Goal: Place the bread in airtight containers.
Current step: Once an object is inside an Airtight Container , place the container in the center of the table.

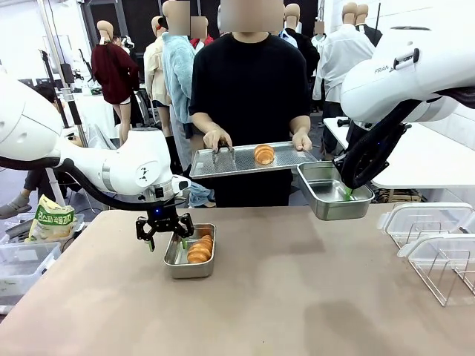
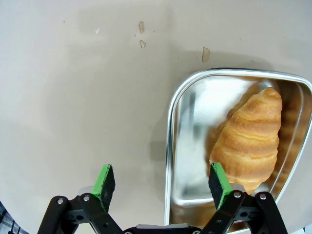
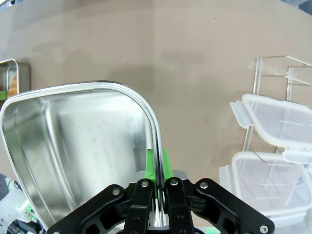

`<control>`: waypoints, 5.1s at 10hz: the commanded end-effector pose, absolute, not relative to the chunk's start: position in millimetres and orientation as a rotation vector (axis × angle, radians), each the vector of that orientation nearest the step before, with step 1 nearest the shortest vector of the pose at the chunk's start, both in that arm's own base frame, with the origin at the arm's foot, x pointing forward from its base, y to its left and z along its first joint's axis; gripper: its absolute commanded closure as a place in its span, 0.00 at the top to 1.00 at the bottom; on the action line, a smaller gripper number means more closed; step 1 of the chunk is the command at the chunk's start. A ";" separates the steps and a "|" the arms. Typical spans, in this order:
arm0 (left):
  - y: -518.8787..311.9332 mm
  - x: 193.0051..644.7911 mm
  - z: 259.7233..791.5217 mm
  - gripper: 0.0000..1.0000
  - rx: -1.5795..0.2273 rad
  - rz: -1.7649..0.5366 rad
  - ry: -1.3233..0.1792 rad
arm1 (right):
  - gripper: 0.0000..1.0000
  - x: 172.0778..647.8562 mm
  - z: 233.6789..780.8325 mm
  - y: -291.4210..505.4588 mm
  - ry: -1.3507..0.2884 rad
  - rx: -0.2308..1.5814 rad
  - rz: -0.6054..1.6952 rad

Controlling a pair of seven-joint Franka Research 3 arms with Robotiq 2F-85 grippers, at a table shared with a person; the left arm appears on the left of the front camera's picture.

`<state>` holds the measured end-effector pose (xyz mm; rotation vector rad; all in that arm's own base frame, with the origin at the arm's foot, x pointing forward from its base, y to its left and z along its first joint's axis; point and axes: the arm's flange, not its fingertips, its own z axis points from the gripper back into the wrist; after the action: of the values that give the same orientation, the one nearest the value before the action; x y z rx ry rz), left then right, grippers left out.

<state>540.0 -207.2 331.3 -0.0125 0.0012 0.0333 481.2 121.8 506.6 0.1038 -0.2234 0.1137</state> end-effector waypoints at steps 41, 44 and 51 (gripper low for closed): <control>-144.4 445.3 518.9 1.00 -0.222 -0.406 -0.325 | 0.00 482.1 508.4 121.9 -0.226 0.105 0.111; -144.4 445.3 518.9 1.00 -0.222 -0.406 -0.325 | 0.00 482.1 508.4 121.9 -0.226 0.105 0.111; -144.4 445.3 518.9 1.00 -0.222 -0.406 -0.325 | 0.00 482.1 508.4 121.9 -0.226 0.105 0.111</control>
<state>443.4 -144.1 517.3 -0.2206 -0.3220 -0.4062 481.7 121.6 506.5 0.1037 -0.2232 0.1132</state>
